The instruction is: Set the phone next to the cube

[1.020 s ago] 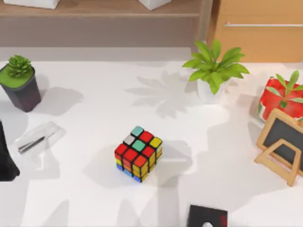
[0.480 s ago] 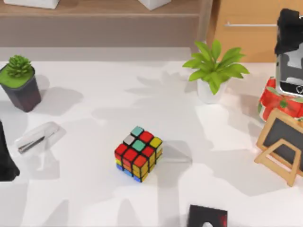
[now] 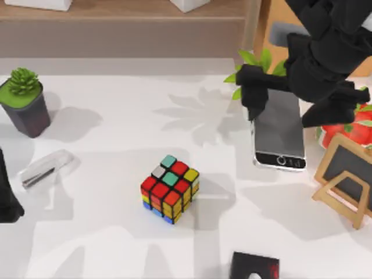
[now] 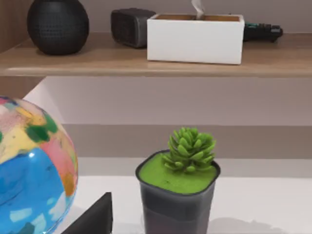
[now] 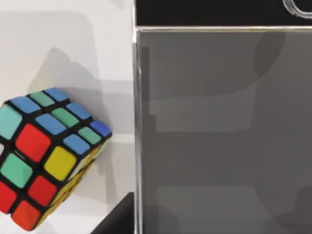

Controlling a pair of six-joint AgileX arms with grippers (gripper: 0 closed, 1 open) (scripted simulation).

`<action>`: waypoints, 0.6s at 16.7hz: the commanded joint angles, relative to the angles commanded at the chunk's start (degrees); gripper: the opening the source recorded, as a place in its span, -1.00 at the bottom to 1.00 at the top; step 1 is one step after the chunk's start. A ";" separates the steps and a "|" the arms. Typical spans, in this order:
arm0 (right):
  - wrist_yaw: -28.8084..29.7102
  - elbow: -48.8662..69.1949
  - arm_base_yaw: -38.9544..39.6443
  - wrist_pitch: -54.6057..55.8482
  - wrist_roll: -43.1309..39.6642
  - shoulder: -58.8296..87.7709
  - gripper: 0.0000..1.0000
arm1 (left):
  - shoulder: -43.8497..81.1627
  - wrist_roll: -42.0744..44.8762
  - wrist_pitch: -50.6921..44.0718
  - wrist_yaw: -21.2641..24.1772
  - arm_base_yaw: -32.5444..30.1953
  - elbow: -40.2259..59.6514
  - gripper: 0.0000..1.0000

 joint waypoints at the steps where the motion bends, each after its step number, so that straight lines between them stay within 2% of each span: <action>1: 0.73 -0.26 1.86 -0.48 1.14 1.28 -1.00 | 0.00 0.00 0.00 0.00 0.00 0.00 1.00; 5: 4.08 -1.64 6.29 -1.49 3.84 6.44 -1.00 | 0.00 0.00 0.00 0.00 0.00 0.00 1.00; 10: 6.57 -2.66 6.71 -1.46 4.68 9.75 -1.00 | 0.00 0.00 0.00 0.00 0.00 0.00 1.00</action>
